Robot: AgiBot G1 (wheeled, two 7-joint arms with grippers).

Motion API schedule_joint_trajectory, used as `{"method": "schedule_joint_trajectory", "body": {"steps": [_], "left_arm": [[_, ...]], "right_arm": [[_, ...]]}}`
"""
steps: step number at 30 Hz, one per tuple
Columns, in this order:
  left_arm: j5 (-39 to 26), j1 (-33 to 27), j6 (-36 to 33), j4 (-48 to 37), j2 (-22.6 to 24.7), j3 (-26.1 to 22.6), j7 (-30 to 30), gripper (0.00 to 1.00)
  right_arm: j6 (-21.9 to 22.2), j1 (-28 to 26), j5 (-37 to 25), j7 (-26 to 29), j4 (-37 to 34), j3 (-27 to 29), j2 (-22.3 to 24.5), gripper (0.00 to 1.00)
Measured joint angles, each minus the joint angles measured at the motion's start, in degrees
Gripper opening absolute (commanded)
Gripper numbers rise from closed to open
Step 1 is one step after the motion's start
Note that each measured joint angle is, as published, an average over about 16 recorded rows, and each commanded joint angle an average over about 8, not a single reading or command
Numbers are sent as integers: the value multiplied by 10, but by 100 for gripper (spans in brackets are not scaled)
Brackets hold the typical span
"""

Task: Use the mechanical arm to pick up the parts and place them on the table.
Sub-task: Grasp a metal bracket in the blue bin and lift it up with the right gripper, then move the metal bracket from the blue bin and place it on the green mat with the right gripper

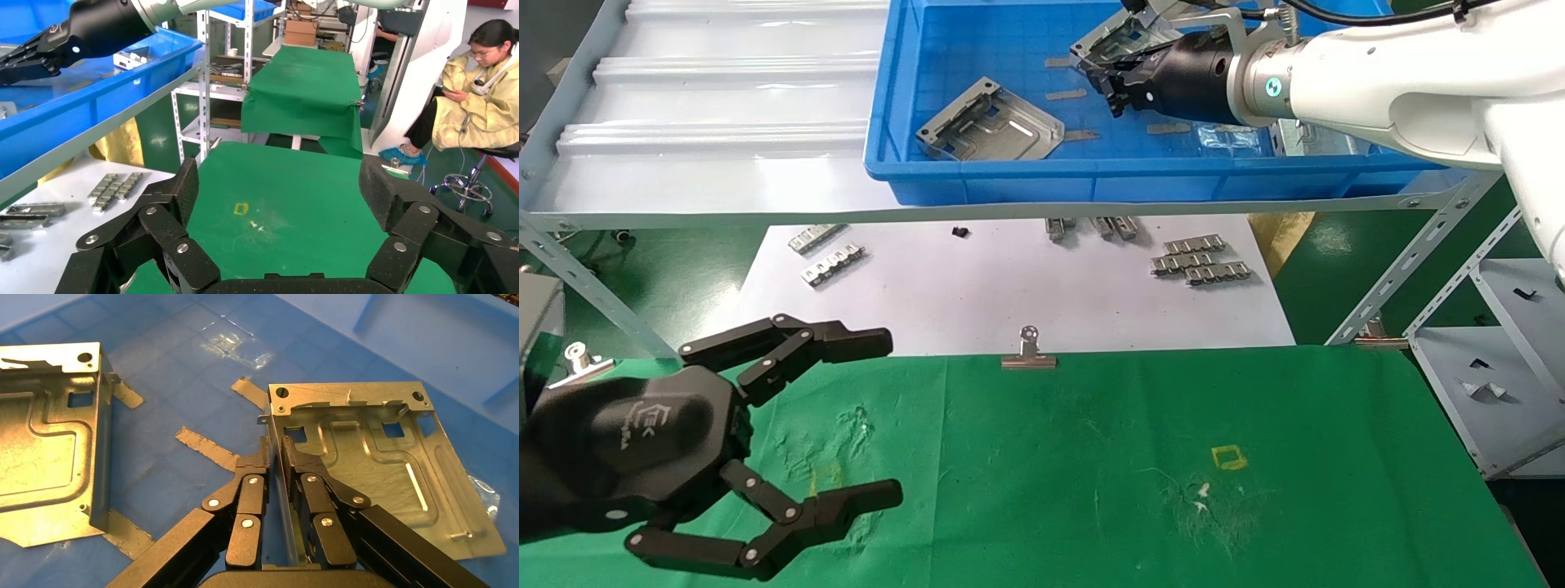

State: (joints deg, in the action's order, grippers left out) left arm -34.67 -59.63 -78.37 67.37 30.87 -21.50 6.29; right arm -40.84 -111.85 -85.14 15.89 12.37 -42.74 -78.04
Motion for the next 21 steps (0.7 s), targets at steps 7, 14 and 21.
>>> {"method": "schedule_joint_trajectory", "body": {"steps": [7,14,21], "left_arm": [[0,0,0,0,0,0,0,100],[0,0,0,0,0,0,0,100],[0,0,0,0,0,0,0,100]], "right_arm": [[5,-9,25,-15,5,-3,6,0],[-21,-38,54,-56,3,8,28,0],[-132,-73,79,-113,12,20,77,0]]}}
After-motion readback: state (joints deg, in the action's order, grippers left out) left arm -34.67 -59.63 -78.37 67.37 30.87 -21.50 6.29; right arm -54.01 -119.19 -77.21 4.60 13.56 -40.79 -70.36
